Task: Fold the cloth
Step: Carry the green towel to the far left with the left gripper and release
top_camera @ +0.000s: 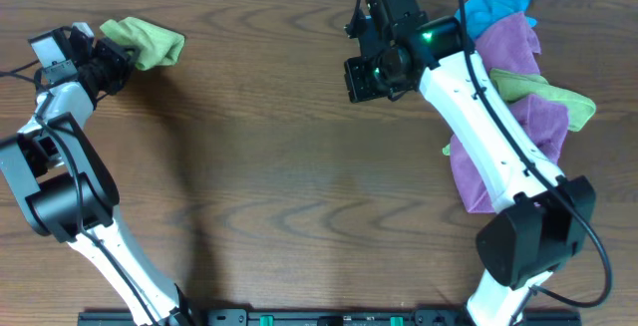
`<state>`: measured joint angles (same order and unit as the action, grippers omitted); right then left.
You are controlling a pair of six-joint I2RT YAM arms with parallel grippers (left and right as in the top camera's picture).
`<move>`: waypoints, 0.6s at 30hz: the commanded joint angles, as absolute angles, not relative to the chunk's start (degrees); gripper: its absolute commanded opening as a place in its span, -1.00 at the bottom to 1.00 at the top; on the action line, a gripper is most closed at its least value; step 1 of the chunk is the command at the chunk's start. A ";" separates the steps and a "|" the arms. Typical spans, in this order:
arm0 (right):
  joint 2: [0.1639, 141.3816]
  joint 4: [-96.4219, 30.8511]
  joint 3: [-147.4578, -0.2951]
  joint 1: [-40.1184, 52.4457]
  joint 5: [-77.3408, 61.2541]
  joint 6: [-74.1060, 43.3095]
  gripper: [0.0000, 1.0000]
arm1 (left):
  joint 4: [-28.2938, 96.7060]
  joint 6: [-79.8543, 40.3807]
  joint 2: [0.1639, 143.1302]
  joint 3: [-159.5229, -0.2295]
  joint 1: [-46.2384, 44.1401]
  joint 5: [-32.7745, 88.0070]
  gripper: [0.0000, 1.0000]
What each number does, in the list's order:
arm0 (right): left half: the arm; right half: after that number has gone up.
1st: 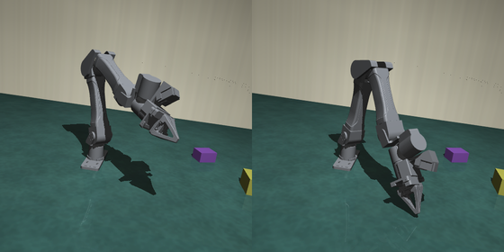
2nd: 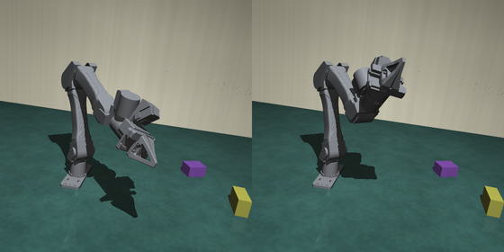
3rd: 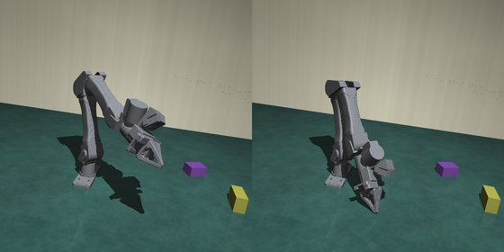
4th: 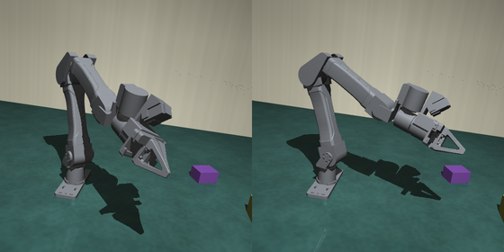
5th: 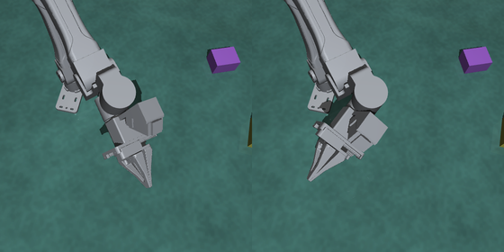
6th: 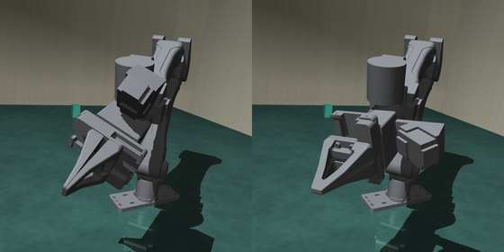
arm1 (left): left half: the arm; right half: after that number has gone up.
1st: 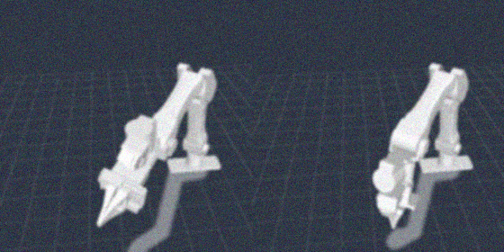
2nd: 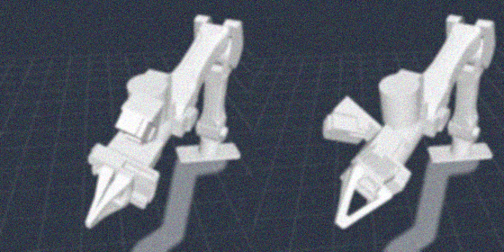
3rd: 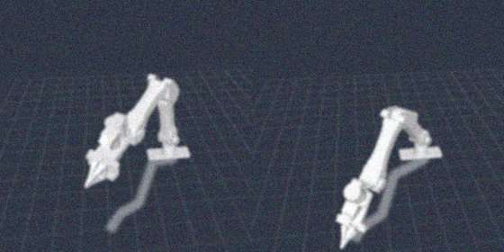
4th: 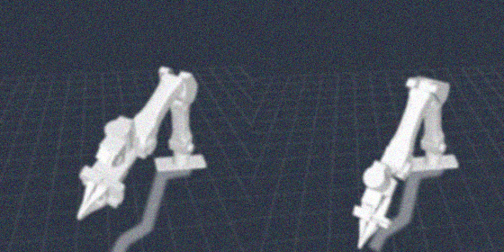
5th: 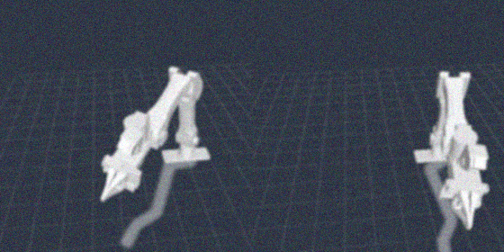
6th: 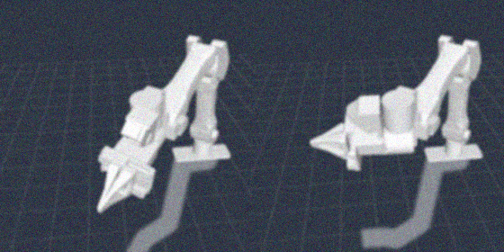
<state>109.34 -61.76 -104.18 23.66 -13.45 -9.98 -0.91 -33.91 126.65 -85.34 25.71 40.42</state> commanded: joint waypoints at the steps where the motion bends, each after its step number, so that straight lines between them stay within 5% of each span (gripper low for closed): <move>1: 109.38 -61.45 -104.57 24.45 -13.30 -9.13 -0.97 | 1.23 -32.99 127.07 -86.70 26.65 39.72 0.70; 2: 109.38 -61.47 -104.57 24.53 -13.30 -9.13 -0.97 | 2.66 -33.01 127.07 -86.70 26.96 40.07 0.91; 11: 109.38 -61.52 -104.57 24.84 -13.32 -9.15 -0.97 | 18.90 -30.57 120.90 -86.70 30.44 42.61 0.91; 18: 109.38 -61.36 -104.57 24.84 -13.54 -9.39 -0.97 | 20.40 -29.71 110.76 -86.70 29.95 38.81 0.89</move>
<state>109.36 -61.47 -104.18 24.45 -13.43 -9.98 20.56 -31.20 114.37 -85.86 30.41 41.47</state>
